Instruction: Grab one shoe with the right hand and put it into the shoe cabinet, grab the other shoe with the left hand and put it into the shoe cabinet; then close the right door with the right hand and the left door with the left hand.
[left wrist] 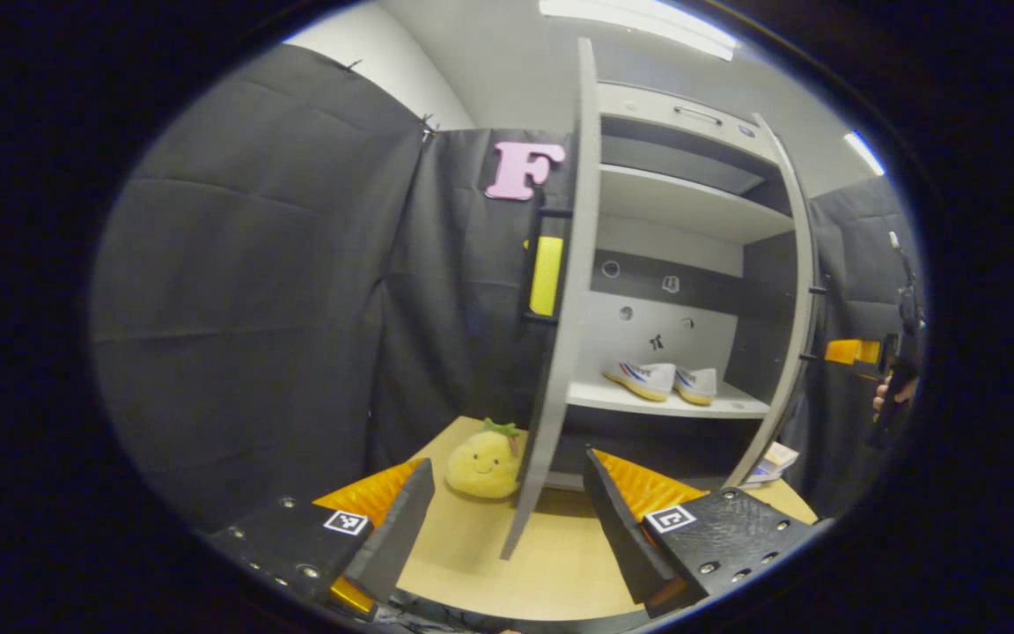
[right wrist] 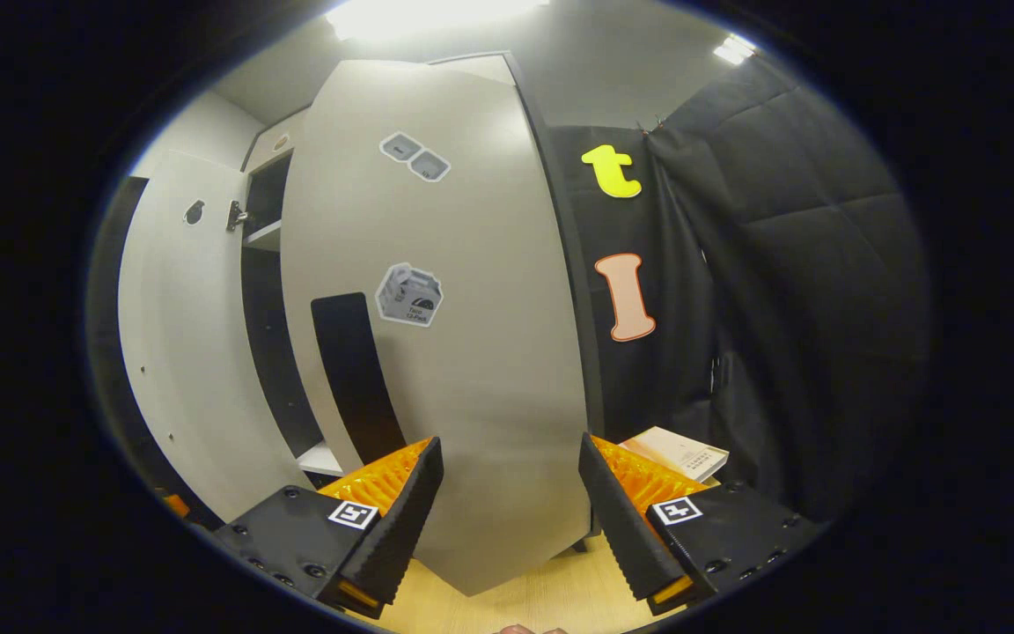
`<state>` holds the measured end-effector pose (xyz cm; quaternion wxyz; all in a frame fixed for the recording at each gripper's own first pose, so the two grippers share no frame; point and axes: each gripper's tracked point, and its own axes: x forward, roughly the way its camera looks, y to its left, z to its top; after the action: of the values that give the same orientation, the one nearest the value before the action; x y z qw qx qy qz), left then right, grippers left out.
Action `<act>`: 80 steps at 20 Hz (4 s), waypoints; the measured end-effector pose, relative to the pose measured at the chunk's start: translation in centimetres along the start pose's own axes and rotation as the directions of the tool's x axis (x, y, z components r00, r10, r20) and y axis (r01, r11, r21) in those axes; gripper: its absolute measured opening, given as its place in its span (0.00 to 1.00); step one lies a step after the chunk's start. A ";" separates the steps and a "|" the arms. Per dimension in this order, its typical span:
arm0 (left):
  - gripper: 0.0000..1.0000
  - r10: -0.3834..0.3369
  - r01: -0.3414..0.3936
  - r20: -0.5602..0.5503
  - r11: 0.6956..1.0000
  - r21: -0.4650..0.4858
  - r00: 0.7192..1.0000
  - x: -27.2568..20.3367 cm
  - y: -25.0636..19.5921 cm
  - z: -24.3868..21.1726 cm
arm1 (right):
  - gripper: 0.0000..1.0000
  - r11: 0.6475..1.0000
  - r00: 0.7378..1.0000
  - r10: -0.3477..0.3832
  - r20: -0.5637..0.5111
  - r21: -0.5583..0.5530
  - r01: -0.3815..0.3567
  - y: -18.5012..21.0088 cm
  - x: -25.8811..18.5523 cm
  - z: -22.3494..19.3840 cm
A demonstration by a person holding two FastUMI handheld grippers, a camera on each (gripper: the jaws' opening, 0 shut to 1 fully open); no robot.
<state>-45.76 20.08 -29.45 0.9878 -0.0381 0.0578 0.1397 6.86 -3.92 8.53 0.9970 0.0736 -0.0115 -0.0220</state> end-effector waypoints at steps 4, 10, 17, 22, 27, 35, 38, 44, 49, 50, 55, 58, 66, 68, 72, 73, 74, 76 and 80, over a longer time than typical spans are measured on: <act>0.97 0.063 -0.067 0.083 0.997 0.048 0.995 1.6 5.5 3.9 | 0.97 0.998 1.000 0.011 -0.003 -0.065 -0.011 0.9 -1.6 -0.9; 0.98 -0.052 0.044 0.125 0.997 0.070 0.991 4.7 5.0 8.9 | 0.98 0.997 1.000 0.011 -0.024 -0.075 -0.013 0.7 -3.5 -3.6; 0.98 -0.128 0.118 0.187 0.991 0.066 0.974 10.5 4.1 14.1 | 0.98 0.995 0.995 -0.061 -0.077 -0.089 0.054 -1.9 -4.2 -5.0; 0.89 -0.206 0.200 0.205 0.978 0.052 0.957 11.5 2.6 15.6 | 0.98 0.988 0.993 -0.093 -0.076 -0.127 0.083 -3.3 -4.0 -4.6; 0.89 -0.222 0.211 0.199 0.974 0.078 0.955 11.3 1.7 15.4 | 0.98 0.986 0.990 -0.086 -0.114 -0.149 0.069 -2.7 -3.7 -5.7; 0.96 -0.387 0.382 0.163 0.922 0.066 0.907 10.9 -5.1 14.8 | 0.98 0.984 0.984 -0.103 -0.146 -0.159 0.079 -2.4 -5.8 -7.0; 0.88 -0.396 0.385 0.165 0.918 0.096 0.903 10.9 -7.5 14.6 | 0.98 0.982 0.984 -0.137 -0.116 -0.148 0.119 -3.4 -6.7 -5.9; 0.92 -0.348 0.334 0.116 0.935 0.121 0.930 13.0 -11.7 12.9 | 0.98 0.981 0.980 -0.171 -0.101 -0.106 0.161 -5.8 -6.0 -5.7; 0.88 -0.327 0.318 0.066 0.941 0.118 0.943 14.6 -17.4 10.9 | 0.98 0.987 0.983 -0.144 -0.114 -0.094 0.133 -8.7 -3.5 -6.0; 0.88 -0.314 0.306 0.060 0.946 0.109 0.948 14.7 -18.4 10.3 | 0.98 0.989 0.985 -0.131 -0.115 -0.083 0.122 -9.2 -3.0 -5.8; 0.87 -0.224 0.220 0.054 0.972 0.083 0.973 13.9 -18.7 9.6 | 0.98 0.992 0.987 -0.126 -0.096 -0.040 0.123 -12.2 -1.3 -4.7; 0.87 -0.208 0.205 0.066 0.977 0.062 0.976 12.0 -17.6 9.9 | 0.98 0.995 0.989 -0.103 -0.103 -0.013 0.102 -12.1 -0.3 -4.7; 0.87 -0.156 0.146 0.138 0.986 0.077 0.978 5.8 -14.1 10.3 | 0.98 0.998 0.995 -0.040 -0.088 -0.053 0.035 -9.4 1.1 -3.5; 0.88 -0.158 0.153 0.153 0.987 0.045 0.976 4.4 -13.7 10.1 | 0.98 0.999 0.997 -0.029 -0.076 -0.046 0.025 -8.4 1.0 -3.3; 0.88 -0.204 0.206 0.066 0.978 -0.027 0.977 3.5 -13.5 5.7 | 0.98 0.999 0.996 0.049 -0.070 -0.014 -0.050 -4.8 0.3 -4.3; 0.88 -0.196 0.198 0.042 0.979 -0.038 0.980 3.5 -12.8 4.8 | 0.98 0.998 0.996 0.060 -0.062 -0.015 -0.061 -4.1 -0.2 -4.4; 0.92 -0.197 0.198 0.026 0.980 -0.038 0.980 3.5 -12.6 4.1 | 0.98 0.998 0.996 0.063 -0.055 -0.026 -0.064 -3.4 -0.5 -4.4; 0.92 -0.200 0.200 0.009 0.980 -0.007 0.980 3.0 -11.7 3.2 | 0.98 0.996 0.997 0.058 -0.053 -0.064 -0.061 -2.5 -1.1 -4.7; 0.92 -0.217 0.217 0.007 0.975 0.036 0.976 2.6 -10.1 2.4 | 0.98 0.996 0.996 0.037 -0.079 -0.082 -0.043 -0.4 -2.4 -6.4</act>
<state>-40.23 11.36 -26.78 0.9979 -0.0259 0.0505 0.0300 4.57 -3.24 2.10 0.9991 0.0324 0.0265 0.0005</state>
